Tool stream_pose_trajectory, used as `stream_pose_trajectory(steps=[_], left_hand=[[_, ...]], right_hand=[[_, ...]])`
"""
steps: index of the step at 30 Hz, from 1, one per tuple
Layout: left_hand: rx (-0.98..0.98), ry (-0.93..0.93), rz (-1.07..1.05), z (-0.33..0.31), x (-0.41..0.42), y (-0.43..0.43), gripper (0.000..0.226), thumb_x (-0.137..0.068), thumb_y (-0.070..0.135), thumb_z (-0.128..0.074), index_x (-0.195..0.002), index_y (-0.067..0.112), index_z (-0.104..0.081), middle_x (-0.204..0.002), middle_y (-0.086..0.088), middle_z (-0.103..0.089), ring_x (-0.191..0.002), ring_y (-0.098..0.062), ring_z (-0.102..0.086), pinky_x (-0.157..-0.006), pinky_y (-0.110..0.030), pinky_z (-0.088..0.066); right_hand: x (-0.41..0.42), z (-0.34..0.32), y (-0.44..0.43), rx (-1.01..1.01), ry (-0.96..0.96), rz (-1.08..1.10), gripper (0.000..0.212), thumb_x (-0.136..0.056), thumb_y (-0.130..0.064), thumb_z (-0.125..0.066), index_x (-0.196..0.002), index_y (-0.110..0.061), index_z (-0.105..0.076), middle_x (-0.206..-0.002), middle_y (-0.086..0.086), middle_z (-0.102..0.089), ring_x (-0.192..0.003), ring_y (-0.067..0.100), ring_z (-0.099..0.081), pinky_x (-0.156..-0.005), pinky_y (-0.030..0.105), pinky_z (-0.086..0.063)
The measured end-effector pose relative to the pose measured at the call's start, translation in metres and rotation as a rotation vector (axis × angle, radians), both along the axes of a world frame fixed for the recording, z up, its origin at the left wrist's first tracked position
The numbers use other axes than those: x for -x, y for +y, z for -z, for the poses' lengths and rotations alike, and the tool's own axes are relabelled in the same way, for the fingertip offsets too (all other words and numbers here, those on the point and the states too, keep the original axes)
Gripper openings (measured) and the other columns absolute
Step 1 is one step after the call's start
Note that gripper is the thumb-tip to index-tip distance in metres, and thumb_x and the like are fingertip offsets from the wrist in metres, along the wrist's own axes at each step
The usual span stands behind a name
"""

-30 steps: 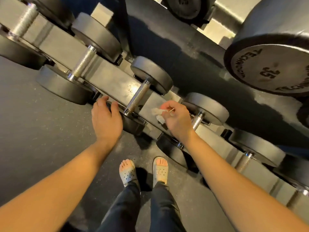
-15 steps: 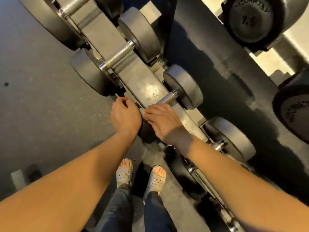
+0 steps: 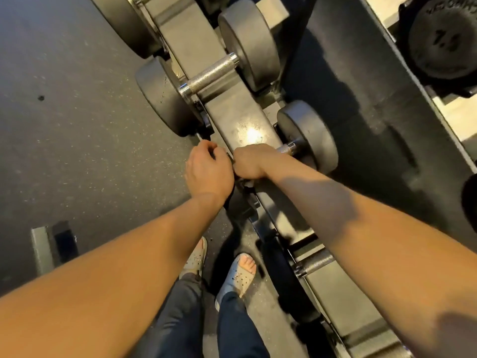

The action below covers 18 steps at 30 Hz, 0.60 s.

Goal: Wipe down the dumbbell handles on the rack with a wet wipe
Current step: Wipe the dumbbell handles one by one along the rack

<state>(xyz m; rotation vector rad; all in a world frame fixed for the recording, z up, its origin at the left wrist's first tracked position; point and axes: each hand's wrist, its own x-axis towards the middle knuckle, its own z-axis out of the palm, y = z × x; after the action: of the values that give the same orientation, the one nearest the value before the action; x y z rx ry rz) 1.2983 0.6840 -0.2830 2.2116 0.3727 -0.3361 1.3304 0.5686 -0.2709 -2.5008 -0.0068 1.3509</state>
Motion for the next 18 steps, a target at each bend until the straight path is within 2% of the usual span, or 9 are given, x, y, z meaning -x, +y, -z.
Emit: stream_pose_trajectory(steps=[2, 6, 8, 10, 11, 13, 15, 16, 18], left_hand=[[-0.003, -0.007, -0.002, -0.001, 0.001, 0.0, 0.011, -0.103, 0.029, -0.044, -0.106, 0.03, -0.055, -0.111, 0.003, -0.061, -0.102, -0.017, -0.058, -0.09, -0.039, -0.051], [-0.019, -0.004, 0.007, -0.002, 0.001, -0.001, 0.014, -0.102, 0.03, -0.044, -0.109, 0.029, -0.057, -0.112, 0.003, -0.062, -0.102, -0.016, -0.058, -0.09, -0.039, -0.051], [-0.029, -0.002, 0.011, -0.003, 0.0, -0.001, 0.016, -0.102, 0.031, -0.044, -0.11, 0.029, -0.058, -0.112, 0.003, -0.062, -0.101, -0.017, -0.058, -0.092, -0.042, -0.051], [-0.031, -0.002, 0.012, -0.003, 0.0, -0.001, 0.011, -0.101, 0.031, -0.044, -0.105, 0.032, -0.054, -0.109, 0.004, -0.062, -0.1, -0.017, -0.059, -0.093, -0.045, -0.052], [-0.035, 0.0, 0.014, -0.004, 0.0, -0.001, 0.011, -0.101, 0.031, -0.044, -0.105, 0.032, -0.054, -0.108, 0.004, -0.062, -0.099, -0.018, -0.059, -0.093, -0.047, -0.052], [-0.043, 0.002, 0.024, -0.005, 0.0, -0.001, 0.016, -0.101, 0.032, -0.044, -0.108, 0.029, -0.057, -0.109, 0.003, -0.063, -0.099, -0.017, -0.059, -0.093, -0.047, -0.053], [-0.044, 0.01, 0.03, -0.006, -0.001, -0.001, 0.016, -0.102, 0.031, -0.044, -0.109, 0.027, -0.058, -0.109, 0.004, -0.062, -0.099, -0.017, -0.058, -0.093, -0.045, -0.052], [-0.043, 0.015, 0.029, -0.007, -0.001, -0.001, 0.014, -0.102, 0.03, -0.044, -0.107, 0.028, -0.057, -0.108, 0.005, -0.061, -0.099, -0.017, -0.057, -0.093, -0.044, -0.051], [-0.035, 0.017, 0.026, -0.008, -0.001, -0.001, 0.012, -0.101, 0.03, -0.044, -0.103, 0.029, -0.056, -0.107, 0.005, -0.061, -0.097, -0.018, -0.057, -0.091, -0.044, -0.051]], right_hand=[[0.026, -0.001, -0.002, 0.078, -0.385, -0.108, 0.022, -0.1, -0.023, -0.045, -0.078, -0.02, -0.049, -0.083, 0.005, -0.059, -0.083, 0.029, -0.061, -0.08, 0.038, -0.043], [0.075, 0.014, -0.008, -0.111, -0.758, 0.0, 0.018, -0.096, -0.014, -0.052, -0.09, -0.021, -0.068, -0.094, -0.001, -0.069, -0.096, 0.022, -0.062, -0.114, 0.041, -0.032], [0.097, 0.023, -0.011, -0.172, -1.001, 0.022, 0.018, -0.096, -0.01, -0.056, -0.096, -0.015, -0.073, -0.099, -0.001, -0.071, -0.098, 0.021, -0.061, -0.109, 0.04, -0.038], [0.113, 0.033, -0.01, -0.216, -1.172, 0.05, 0.018, -0.098, -0.007, -0.056, -0.095, -0.008, -0.074, -0.096, 0.004, -0.07, -0.091, 0.024, -0.059, -0.087, 0.036, -0.045], [0.118, 0.036, -0.007, -0.261, -1.173, 0.13, 0.016, -0.097, -0.005, -0.058, -0.091, -0.007, -0.073, -0.092, 0.006, -0.068, -0.086, 0.024, -0.058, -0.079, 0.034, -0.046], [0.122, 0.036, 0.004, -0.396, -1.006, 0.57, 0.015, -0.093, -0.002, -0.064, -0.083, -0.009, -0.071, -0.084, 0.005, -0.064, -0.08, 0.02, -0.058, -0.071, 0.029, -0.047], [0.119, 0.03, 0.013, -0.521, -0.582, 1.19, 0.018, -0.092, -0.006, -0.071, -0.078, -0.018, -0.072, -0.082, 0.001, -0.068, -0.083, 0.018, -0.063, -0.072, 0.025, -0.048], [0.117, 0.031, 0.014, -0.552, -0.382, 1.408, 0.015, -0.091, -0.007, -0.072, -0.083, -0.019, -0.074, -0.085, 0.001, -0.07, -0.087, 0.017, -0.065, -0.071, 0.022, -0.048], [0.11, 0.034, 0.013, -0.553, -0.148, 1.619, 0.008, -0.092, -0.009, -0.072, -0.098, -0.012, -0.076, -0.096, 0.007, -0.073, -0.089, 0.017, -0.065, -0.071, 0.021, -0.051]])
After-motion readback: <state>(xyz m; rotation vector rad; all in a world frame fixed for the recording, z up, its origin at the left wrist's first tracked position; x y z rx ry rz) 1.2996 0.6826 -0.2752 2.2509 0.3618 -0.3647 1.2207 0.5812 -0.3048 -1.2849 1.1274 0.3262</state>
